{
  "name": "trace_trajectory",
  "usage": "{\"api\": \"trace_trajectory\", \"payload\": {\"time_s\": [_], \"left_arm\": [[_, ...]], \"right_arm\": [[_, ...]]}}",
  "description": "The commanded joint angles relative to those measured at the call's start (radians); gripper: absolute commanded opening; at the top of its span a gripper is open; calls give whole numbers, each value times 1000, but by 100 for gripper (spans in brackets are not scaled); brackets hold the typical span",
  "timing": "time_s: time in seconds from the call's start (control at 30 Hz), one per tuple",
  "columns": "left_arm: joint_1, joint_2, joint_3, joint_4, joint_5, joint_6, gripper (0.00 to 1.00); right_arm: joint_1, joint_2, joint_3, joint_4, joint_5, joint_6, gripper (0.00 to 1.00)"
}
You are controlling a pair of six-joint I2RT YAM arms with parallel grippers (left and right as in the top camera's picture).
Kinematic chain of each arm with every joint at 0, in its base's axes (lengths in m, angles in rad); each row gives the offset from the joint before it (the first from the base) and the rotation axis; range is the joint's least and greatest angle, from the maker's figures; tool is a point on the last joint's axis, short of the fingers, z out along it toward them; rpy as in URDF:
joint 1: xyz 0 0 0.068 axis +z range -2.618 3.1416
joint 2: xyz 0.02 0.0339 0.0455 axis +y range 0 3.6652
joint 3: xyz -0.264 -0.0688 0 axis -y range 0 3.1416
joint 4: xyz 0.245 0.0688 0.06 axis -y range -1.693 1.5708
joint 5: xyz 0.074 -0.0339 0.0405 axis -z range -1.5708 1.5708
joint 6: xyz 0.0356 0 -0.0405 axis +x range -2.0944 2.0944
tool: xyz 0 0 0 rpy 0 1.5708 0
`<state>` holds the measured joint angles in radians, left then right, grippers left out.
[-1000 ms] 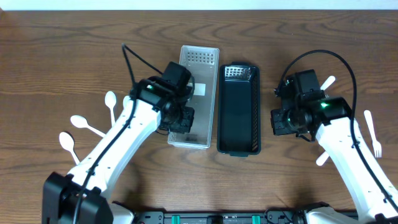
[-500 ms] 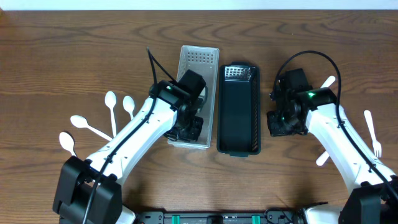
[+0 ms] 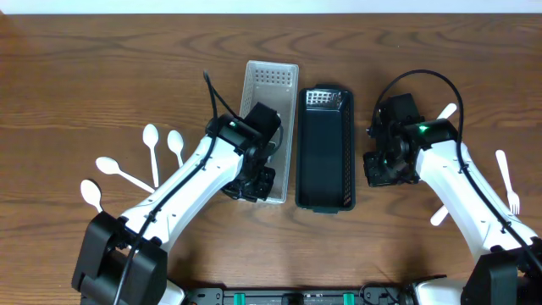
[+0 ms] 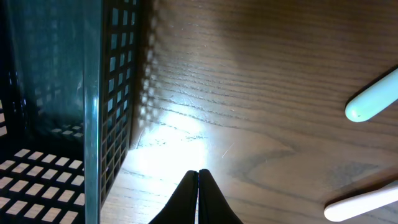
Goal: Pack container
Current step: 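Push the white and black baskets together with both grippers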
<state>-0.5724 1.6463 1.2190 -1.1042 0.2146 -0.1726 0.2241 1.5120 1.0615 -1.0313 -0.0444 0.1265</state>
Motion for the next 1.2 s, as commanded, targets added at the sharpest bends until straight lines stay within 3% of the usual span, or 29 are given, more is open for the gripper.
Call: {"api": "trace_trajectory", "payload": {"time_s": [0.0, 0.3, 0.87, 1.17], "left_arm": [[-3, 9, -24, 21, 3, -5, 12], [-3, 9, -24, 67, 3, -5, 12], [-3, 9, -24, -5, 11, -28, 12], [-3, 9, -6, 105, -13, -27, 13]], "right_arm": [[13, 6, 16, -1, 10, 15, 5], [13, 6, 16, -2, 11, 15, 6], [13, 6, 16, 2, 10, 15, 6], [13, 7, 16, 18, 3, 15, 4]]}}
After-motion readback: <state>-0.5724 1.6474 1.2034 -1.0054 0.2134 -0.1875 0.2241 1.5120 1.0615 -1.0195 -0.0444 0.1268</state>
